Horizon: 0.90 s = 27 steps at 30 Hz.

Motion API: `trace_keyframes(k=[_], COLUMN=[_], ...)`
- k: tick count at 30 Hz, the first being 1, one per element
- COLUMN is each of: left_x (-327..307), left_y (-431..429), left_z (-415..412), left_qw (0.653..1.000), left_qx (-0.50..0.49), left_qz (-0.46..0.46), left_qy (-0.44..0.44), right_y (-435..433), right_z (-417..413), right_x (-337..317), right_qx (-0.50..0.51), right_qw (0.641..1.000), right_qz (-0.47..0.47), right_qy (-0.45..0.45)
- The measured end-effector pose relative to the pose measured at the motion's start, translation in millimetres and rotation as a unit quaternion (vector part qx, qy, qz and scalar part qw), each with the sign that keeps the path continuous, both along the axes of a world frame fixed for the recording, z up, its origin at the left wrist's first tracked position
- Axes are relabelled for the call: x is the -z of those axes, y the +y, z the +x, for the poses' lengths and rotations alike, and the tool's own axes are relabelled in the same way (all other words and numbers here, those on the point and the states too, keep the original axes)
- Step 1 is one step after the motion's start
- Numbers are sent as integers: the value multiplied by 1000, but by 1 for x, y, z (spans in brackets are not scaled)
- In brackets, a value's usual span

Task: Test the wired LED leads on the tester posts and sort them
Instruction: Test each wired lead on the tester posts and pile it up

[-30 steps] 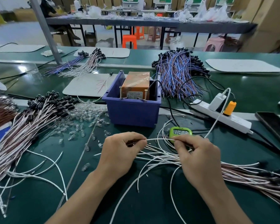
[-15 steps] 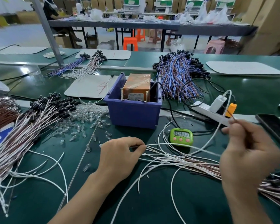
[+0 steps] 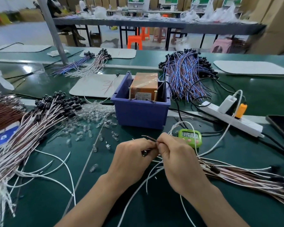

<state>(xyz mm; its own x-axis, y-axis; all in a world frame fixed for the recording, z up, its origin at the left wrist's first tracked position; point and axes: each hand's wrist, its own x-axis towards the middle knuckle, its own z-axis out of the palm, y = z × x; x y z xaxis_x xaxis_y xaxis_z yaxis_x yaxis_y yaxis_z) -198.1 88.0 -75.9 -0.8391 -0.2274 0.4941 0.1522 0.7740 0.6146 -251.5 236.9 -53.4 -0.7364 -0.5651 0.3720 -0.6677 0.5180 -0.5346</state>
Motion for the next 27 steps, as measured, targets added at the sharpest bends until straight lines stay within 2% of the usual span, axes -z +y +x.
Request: trace_keyframes(k=[3,6,10,13,27], left_x=[-1,-4,-3,-3,-10], left_y=[1,-5,-18,-21,-17], left_z=[-1,-2,-2,-4,-1], left_qw=[1000,999,993,988,973], left_qx=[14,-11,-52,-87,-189], left_qz=[18,38,100,114,131], left_qy=[-6,-9,-29,-50,-6], right_y=[8,14,26,29,23], right_z=[-4,-10,-23,-23,-22], right_x=[3,3,2,4,15], right_qx=[13,37,84,99,74], right_qw=[1000,999,996,994,989], right_qz=[20,29,-11,-32,-74], right_qy=[3,17,2,-22,-107])
